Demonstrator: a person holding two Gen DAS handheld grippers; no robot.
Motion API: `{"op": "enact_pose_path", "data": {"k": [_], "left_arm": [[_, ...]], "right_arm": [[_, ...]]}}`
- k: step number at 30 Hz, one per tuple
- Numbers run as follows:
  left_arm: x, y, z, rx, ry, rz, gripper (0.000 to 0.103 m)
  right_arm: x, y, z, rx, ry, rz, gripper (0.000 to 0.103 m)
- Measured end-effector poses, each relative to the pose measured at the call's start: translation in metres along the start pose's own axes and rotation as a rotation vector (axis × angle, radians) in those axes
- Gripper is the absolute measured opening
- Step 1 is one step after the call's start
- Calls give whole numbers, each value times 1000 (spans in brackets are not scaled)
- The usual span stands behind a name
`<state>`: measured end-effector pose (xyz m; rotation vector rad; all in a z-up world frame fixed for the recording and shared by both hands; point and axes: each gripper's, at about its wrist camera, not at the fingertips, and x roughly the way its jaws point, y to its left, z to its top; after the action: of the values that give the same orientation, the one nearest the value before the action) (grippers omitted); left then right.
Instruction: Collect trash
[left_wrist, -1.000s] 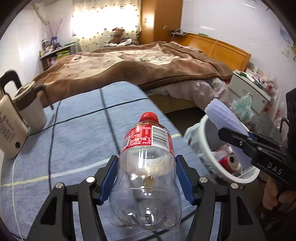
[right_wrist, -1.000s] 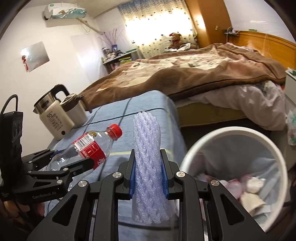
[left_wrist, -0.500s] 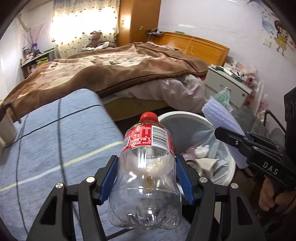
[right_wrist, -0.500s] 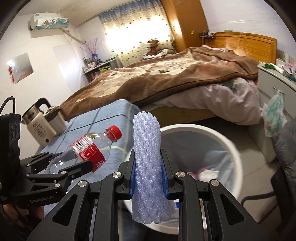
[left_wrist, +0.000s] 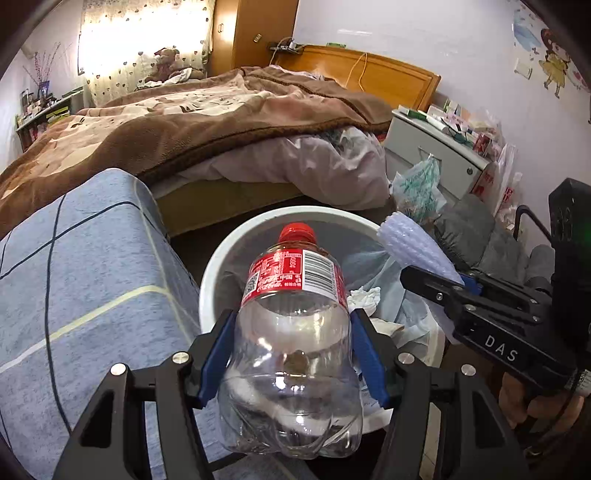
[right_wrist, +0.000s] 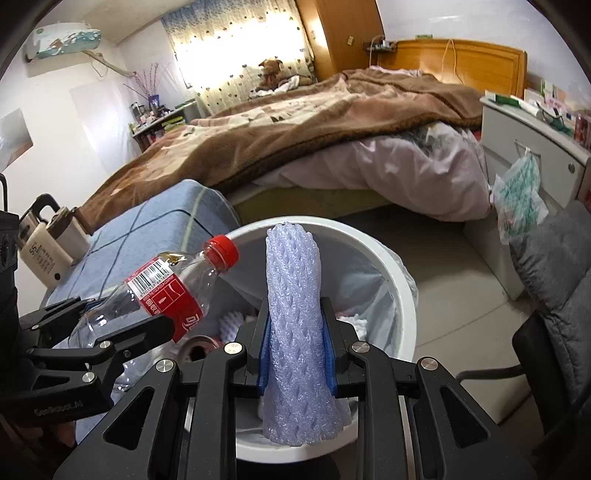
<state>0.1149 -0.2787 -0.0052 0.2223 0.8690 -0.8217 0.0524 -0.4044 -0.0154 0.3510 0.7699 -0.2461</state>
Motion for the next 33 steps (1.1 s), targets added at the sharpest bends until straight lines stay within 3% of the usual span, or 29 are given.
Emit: {"op": "enact_pose_path", "data": {"k": [4,9,13,24,33], "left_arm": [[7,-5,5,-23,1,-27,65],[18,-8,7,-28,21,0,65],[18,-10,5,-22,19,0,68],[7,-6,-6,-49,-6,-2,70],[-12,-3,-20,-73,-51,43,70]], "right_arm": [[10,-5,-1,0,21,-19,25],[20,-8,-4,-23,58,-33,28],[22,-9,-8,-38,56,-63,43],[8,-6,-17,-15,26,-58,43],[-15,2,-28,9,-28,-57,43]]}}
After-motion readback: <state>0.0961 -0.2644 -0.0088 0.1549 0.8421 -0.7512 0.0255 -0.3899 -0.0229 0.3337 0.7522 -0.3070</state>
